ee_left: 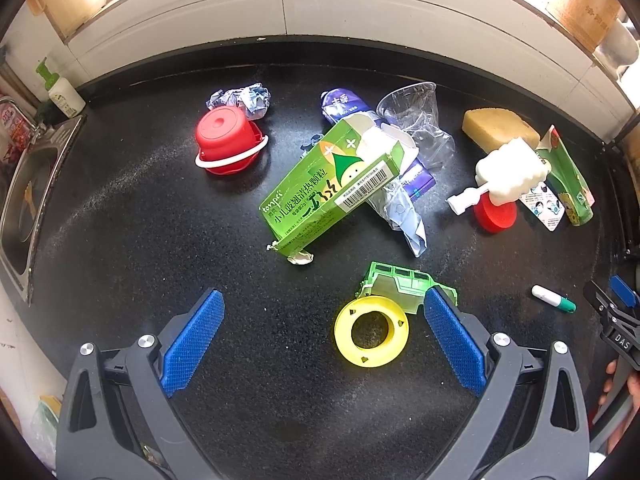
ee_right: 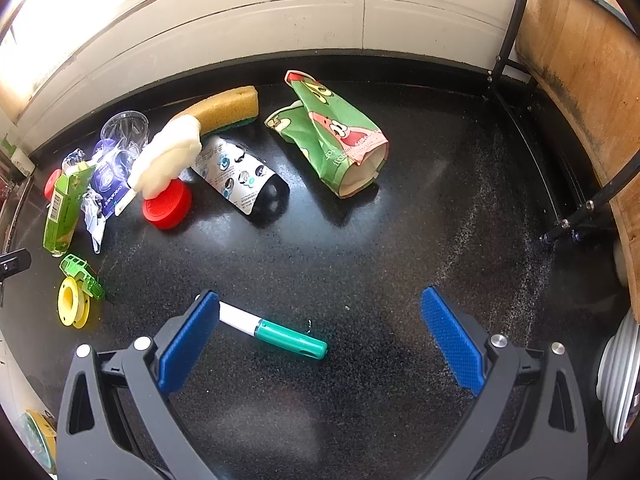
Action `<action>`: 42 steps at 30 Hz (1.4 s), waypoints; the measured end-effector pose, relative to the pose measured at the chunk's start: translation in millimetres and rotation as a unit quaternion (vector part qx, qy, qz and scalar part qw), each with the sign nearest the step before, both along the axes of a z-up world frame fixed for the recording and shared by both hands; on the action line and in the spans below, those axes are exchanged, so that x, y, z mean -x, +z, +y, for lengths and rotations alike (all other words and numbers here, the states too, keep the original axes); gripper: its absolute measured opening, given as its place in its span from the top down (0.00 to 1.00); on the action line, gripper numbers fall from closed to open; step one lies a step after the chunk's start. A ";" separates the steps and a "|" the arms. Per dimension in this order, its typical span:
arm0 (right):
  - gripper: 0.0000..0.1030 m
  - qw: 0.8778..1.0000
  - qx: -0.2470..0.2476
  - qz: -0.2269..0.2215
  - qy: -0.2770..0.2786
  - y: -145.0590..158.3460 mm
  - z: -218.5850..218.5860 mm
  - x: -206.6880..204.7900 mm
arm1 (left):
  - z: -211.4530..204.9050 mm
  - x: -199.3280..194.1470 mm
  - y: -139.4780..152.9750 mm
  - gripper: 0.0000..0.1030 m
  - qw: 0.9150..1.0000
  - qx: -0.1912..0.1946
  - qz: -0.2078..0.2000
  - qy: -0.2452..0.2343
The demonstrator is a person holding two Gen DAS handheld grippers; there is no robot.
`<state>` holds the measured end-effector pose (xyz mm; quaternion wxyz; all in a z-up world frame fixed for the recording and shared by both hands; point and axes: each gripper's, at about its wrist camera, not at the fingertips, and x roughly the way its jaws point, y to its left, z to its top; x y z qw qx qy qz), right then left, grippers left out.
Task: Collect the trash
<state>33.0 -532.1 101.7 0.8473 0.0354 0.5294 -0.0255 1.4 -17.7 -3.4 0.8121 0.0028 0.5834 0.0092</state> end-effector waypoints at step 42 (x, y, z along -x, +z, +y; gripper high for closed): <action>0.05 0.987 0.048 0.063 0.137 -21.5 15.1 -17.6 | 44.2 -16.9 -11.3 0.05 1.000 0.004 0.025 0.004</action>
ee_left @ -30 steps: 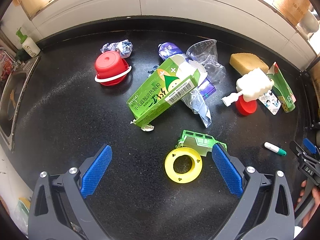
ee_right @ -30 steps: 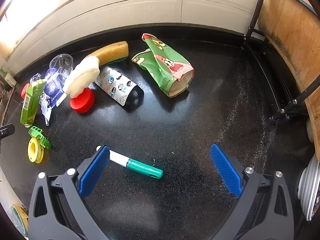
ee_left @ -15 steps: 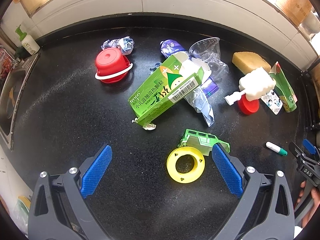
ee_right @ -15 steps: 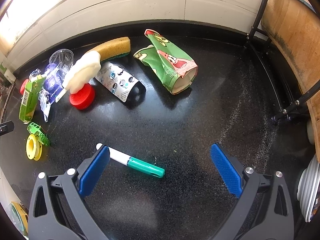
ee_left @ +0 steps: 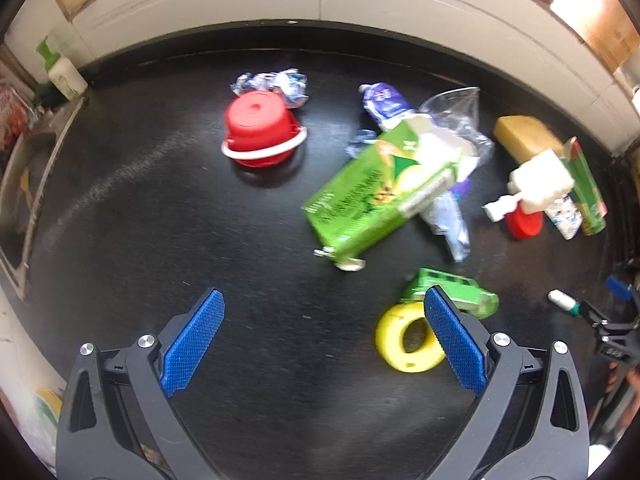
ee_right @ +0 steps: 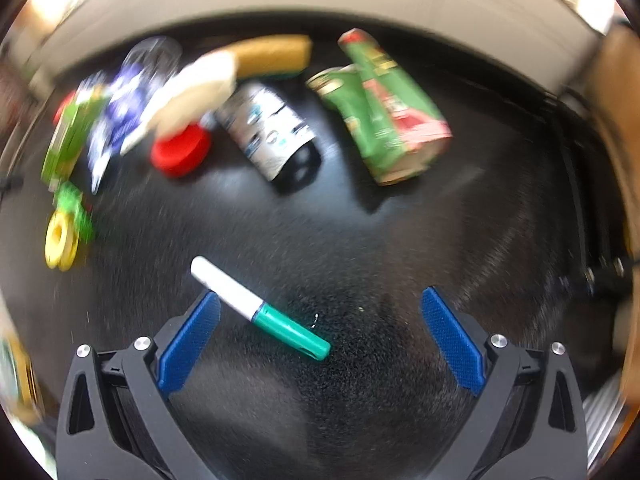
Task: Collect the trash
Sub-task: 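Grasp the green-white marker with the right gripper while the left grasps the green carton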
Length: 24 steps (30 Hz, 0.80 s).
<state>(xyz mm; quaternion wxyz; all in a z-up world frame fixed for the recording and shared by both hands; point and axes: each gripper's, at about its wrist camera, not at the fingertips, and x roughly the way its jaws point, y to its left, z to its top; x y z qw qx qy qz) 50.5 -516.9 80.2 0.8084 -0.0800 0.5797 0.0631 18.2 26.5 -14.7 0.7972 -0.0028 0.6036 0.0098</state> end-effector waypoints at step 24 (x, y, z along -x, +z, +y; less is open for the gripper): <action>0.05 0.959 0.075 0.126 0.240 -120.9 191.6 -36.2 | -27.8 -86.6 -33.8 0.06 0.988 -0.037 0.026 -0.150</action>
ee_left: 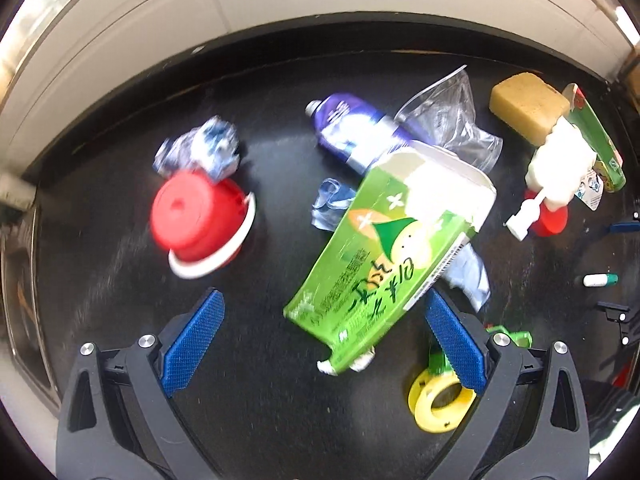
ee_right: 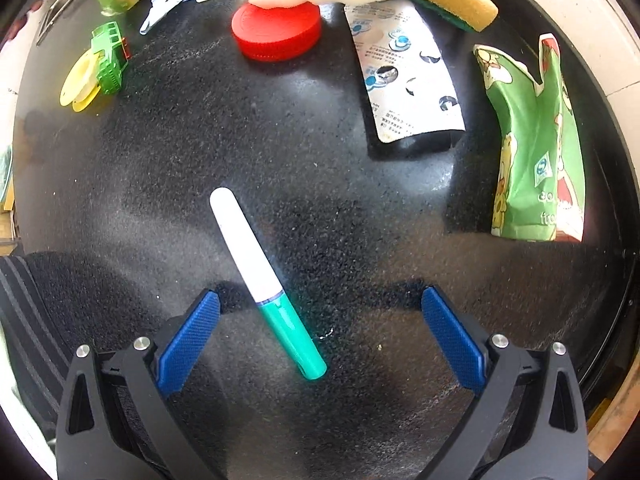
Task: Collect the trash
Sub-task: 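Grasp the green-white marker with the right gripper while the left grasps the green carton, then carry both items over the yellow bin and open both grippers to drop them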
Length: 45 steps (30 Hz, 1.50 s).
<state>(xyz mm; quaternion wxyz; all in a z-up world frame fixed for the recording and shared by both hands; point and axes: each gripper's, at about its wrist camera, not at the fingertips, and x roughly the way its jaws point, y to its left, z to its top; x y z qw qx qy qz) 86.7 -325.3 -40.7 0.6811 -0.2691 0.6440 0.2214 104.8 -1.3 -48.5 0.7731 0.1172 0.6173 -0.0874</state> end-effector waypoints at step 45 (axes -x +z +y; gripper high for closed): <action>0.87 0.907 -0.248 0.098 0.326 47.9 498.0 155.3 | 302.6 395.8 62.8 0.54 0.867 0.053 -0.078 0.489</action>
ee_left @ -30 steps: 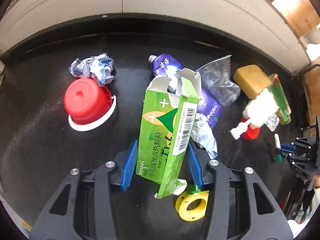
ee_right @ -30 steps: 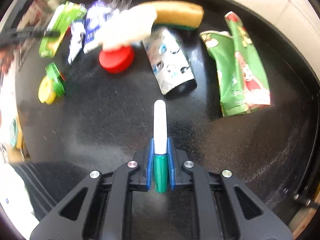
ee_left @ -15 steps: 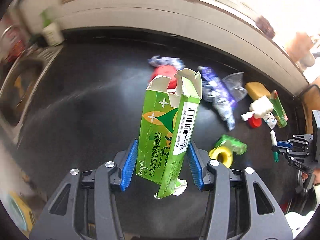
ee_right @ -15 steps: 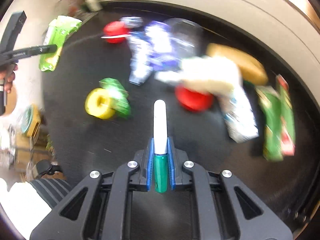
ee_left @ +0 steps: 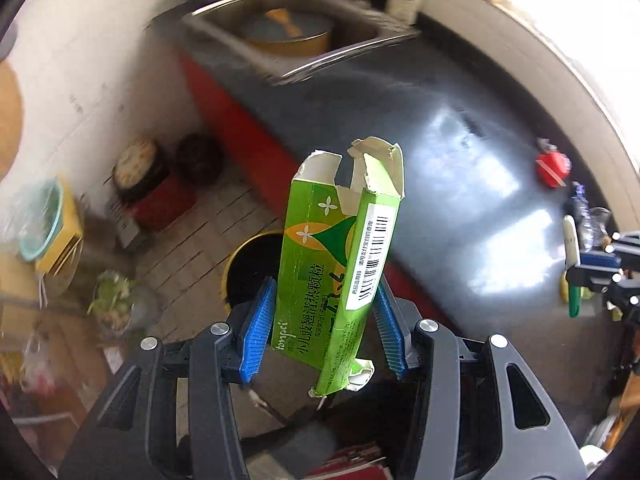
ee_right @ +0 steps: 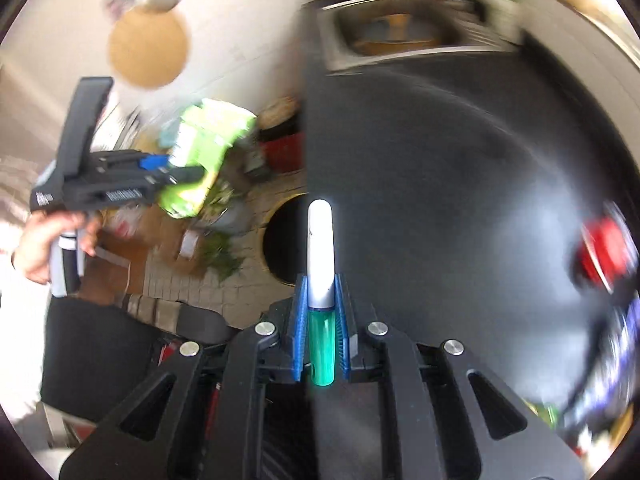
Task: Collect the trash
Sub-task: 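Carry both items over the yellow bin and open both grippers to drop them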
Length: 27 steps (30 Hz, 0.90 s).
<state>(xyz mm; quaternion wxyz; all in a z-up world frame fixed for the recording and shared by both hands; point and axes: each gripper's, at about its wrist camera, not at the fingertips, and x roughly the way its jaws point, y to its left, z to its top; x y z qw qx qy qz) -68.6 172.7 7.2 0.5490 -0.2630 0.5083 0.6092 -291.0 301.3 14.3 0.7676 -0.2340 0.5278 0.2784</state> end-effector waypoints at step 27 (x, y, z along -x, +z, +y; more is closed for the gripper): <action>0.87 0.987 0.116 -0.024 0.111 -142.5 213.4 127.9 | 71.3 61.2 -167.2 0.54 0.984 0.119 0.040 0.124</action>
